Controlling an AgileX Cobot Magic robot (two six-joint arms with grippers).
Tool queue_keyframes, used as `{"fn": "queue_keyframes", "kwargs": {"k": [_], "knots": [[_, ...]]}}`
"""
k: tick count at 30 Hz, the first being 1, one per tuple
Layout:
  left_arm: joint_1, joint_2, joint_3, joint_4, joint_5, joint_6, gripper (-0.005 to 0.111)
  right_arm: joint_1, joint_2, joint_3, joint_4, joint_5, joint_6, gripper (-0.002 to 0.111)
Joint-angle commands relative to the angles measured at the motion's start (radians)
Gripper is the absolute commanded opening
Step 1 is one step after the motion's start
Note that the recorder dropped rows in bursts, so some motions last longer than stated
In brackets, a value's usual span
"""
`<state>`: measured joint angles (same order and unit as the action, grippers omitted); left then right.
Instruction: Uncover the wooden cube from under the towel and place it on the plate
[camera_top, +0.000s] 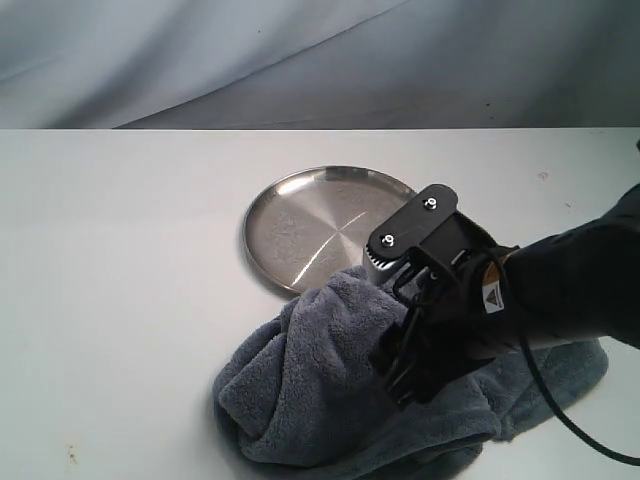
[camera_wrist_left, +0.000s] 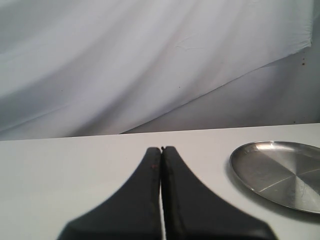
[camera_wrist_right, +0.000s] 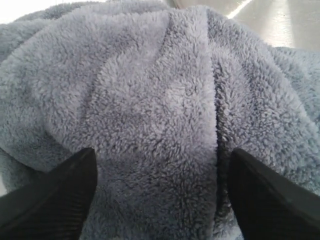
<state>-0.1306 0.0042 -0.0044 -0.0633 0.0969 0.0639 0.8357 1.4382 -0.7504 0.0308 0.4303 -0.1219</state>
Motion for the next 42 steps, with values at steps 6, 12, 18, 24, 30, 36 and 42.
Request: {"fn": "queue_keyframes", "kwargs": {"k": [6,12,18,24,30,36,42], "knots": [[0.002,-0.004,0.004,-0.002,-0.011,-0.003,0.0,0.002,0.048,0.005,-0.013,-0.026,-0.01,0.035],[0.002,-0.004,0.004,-0.002,-0.011,-0.003,0.0,0.002,0.033,0.005,0.02,-0.074,0.0,0.0],[0.002,-0.004,0.004,-0.002,-0.011,-0.003,0.0,0.002,-0.041,0.005,0.063,-0.252,0.002,0.0],[0.002,-0.004,0.004,-0.002,-0.011,-0.003,0.0,0.0,-0.098,0.005,0.06,-0.394,-0.005,0.0],[0.002,-0.004,0.004,-0.002,-0.011,-0.003,0.0,-0.01,-0.134,0.005,0.06,-0.43,-0.043,0.0],[0.002,-0.004,0.004,-0.002,-0.011,-0.003,0.0,-0.122,-0.144,0.005,0.06,-0.378,-0.042,0.0],[0.002,-0.004,0.004,-0.002,-0.011,-0.003,0.0,-0.257,-0.142,0.005,0.06,-0.314,-0.042,0.0]]}}
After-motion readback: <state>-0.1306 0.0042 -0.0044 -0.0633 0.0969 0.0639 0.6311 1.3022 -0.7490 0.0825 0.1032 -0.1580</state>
